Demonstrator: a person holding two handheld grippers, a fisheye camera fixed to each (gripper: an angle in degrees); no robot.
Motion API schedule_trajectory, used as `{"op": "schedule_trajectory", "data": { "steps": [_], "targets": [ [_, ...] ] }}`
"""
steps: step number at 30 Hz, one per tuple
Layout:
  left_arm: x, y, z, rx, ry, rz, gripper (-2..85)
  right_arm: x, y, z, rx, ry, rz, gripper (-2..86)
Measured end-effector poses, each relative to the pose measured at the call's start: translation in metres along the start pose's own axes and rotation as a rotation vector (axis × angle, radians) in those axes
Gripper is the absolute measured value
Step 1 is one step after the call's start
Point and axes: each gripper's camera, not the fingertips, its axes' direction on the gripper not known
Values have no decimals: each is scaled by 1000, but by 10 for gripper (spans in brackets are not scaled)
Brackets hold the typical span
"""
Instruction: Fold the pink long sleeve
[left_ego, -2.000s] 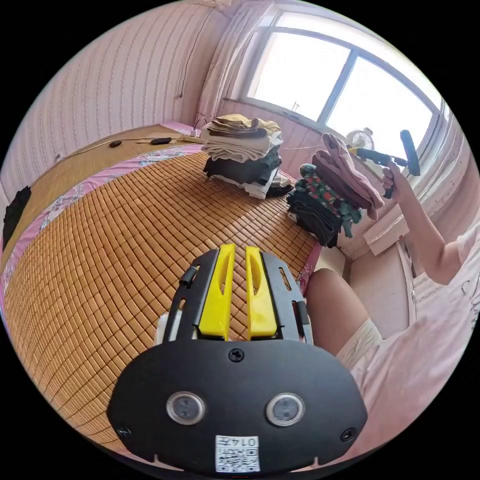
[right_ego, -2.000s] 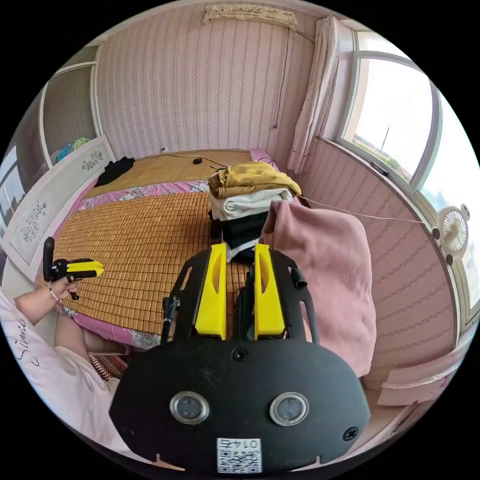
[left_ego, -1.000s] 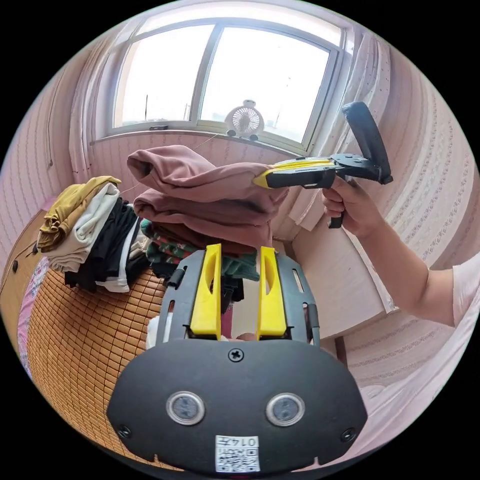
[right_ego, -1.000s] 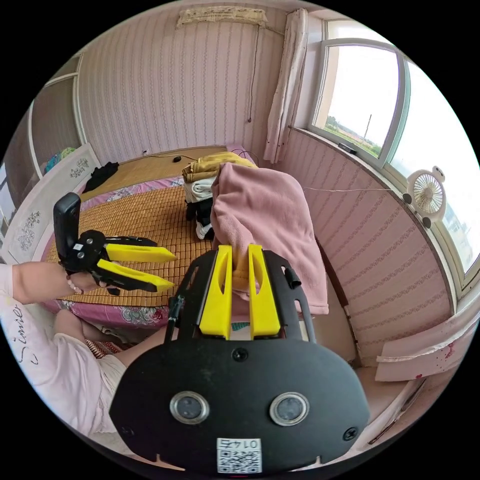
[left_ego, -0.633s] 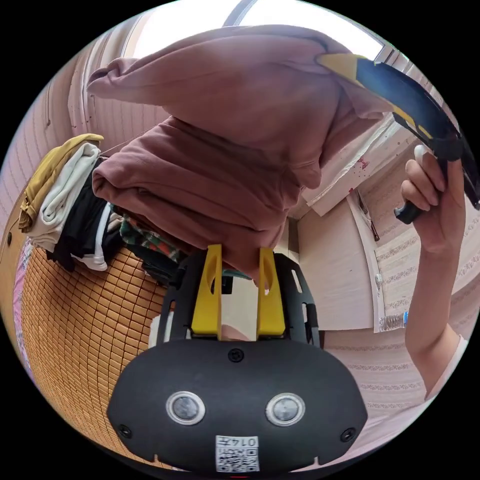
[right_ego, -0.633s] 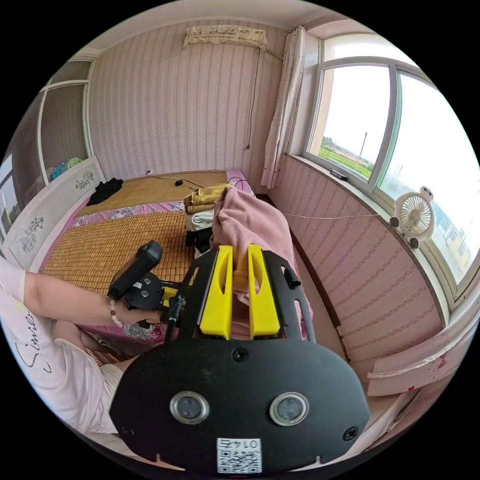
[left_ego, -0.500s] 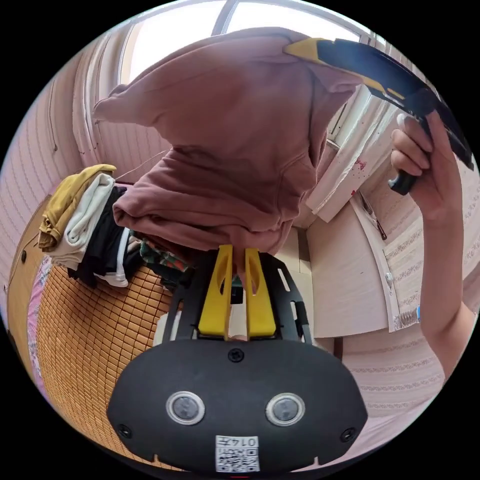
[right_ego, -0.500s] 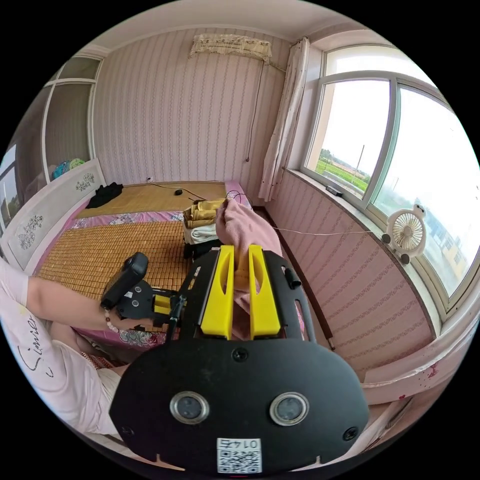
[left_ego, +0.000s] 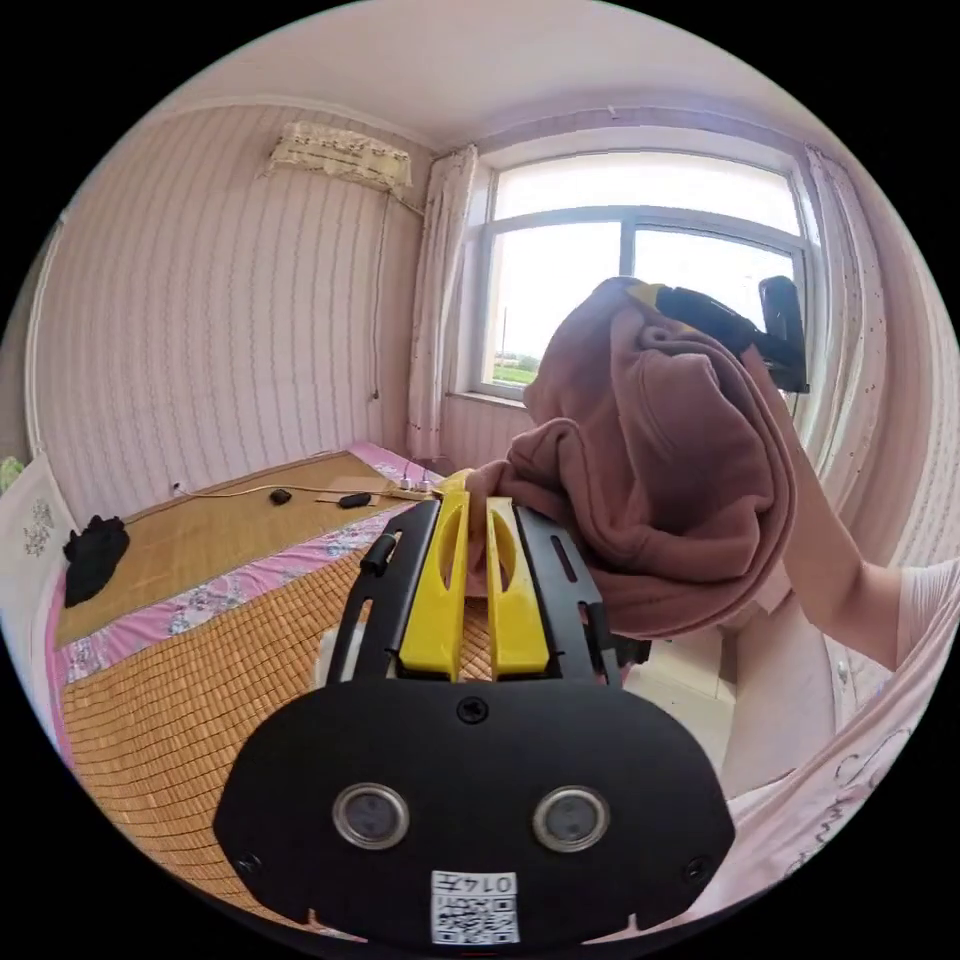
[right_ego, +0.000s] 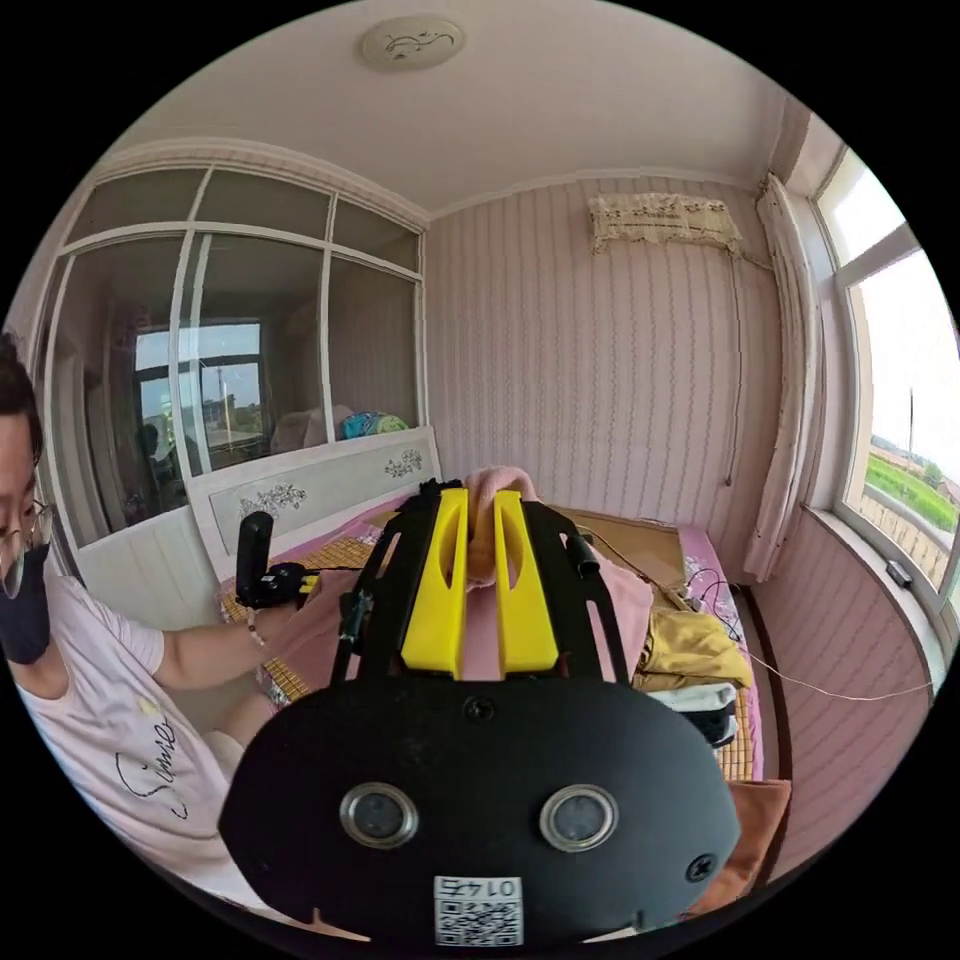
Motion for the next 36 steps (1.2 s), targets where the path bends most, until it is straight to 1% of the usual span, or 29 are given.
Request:
{"op": "schedule_trajectory", "data": {
  "steps": [1, 3, 5, 7, 8, 10, 11, 12, 13, 14, 16, 17, 19, 21, 22, 23, 24, 25, 27, 29, 30, 31, 32, 33, 35, 36],
  "targets": [
    [-18, 11, -27, -29, -116, 6, 5, 2, 11, 17, 23, -41, 40, 45],
    [-41, 31, -60, -100, -215, -16, 10, 10, 40, 47, 14, -67, 113, 44],
    [-54, 61, -80, -191, -295, -16, 16, 22, 81, 86, -64, -90, 222, 41],
    [-70, 120, -80, -380, -349, -87, 27, 35, 154, 140, -236, -146, 408, 35],
    [-75, 139, -78, -430, -349, -127, 30, 36, 175, 152, -284, -154, 460, 33],
    [-90, 218, -64, -601, -278, -309, 45, 27, 255, 195, -521, -152, 612, 28],
    [-93, 236, -61, -638, -258, -372, 48, 24, 274, 204, -591, -139, 640, 27],
    [-96, 266, -55, -719, -212, -491, 50, 15, 305, 220, -758, -114, 669, 23],
    [-93, 284, -54, -758, -211, -560, 51, 3, 321, 229, -876, -85, 638, 18],
    [-89, 287, -55, -765, -229, -568, 51, -4, 323, 230, -904, -64, 600, 14],
    [-66, 281, -50, -820, -279, -522, 51, -28, 308, 235, -957, -12, 451, 5],
    [-60, 277, -45, -844, -297, -517, 51, -33, 301, 239, -967, -8, 431, 4],
    [-30, 251, -17, -964, -402, -373, 37, -51, 272, 263, -1028, -8, 406, -1],
    [-5, 231, 0, -987, -476, -271, 15, -66, 246, 283, -1042, -40, 379, -5],
    [9, 219, 6, -958, -518, -239, 4, -79, 228, 292, -1012, -48, 343, -7],
    [15, 212, 7, -927, -543, -234, 2, -85, 219, 295, -993, -47, 321, -7],
    [26, 201, 6, -861, -607, -248, -3, -94, 202, 300, -958, -21, 303, -8],
    [34, 192, 4, -832, -681, -256, -5, -100, 187, 305, -936, 3, 297, -9],
    [43, 182, 3, -846, -763, -272, -7, -106, 168, 309, -911, 5, 299, -9],
    [40, 177, -1, -877, -701, -376, -8, -109, 154, 309, -896, -19, 292, -9],
    [36, 176, -3, -911, -627, -434, -8, -109, 147, 308, -877, -37, 303, -9],
    [33, 175, -6, -917, -569, -467, -8, -111, 141, 306, -854, -85, 286, -9],
    [32, 175, -8, -903, -550, -477, -8, -113, 138, 305, -837, -107, 280, -9],
    [30, 176, -13, -854, -513, -500, -8, -114, 133, 304, -809, -139, 277, -9],
    [27, 179, -21, -753, -371, -506, -8, -118, 128, 306, -801, -178, 262, -9],
    [24, 183, -29, -657, -250, -536, -8, -121, 125, 309, -806, -163, 259, -10]
  ]
}}
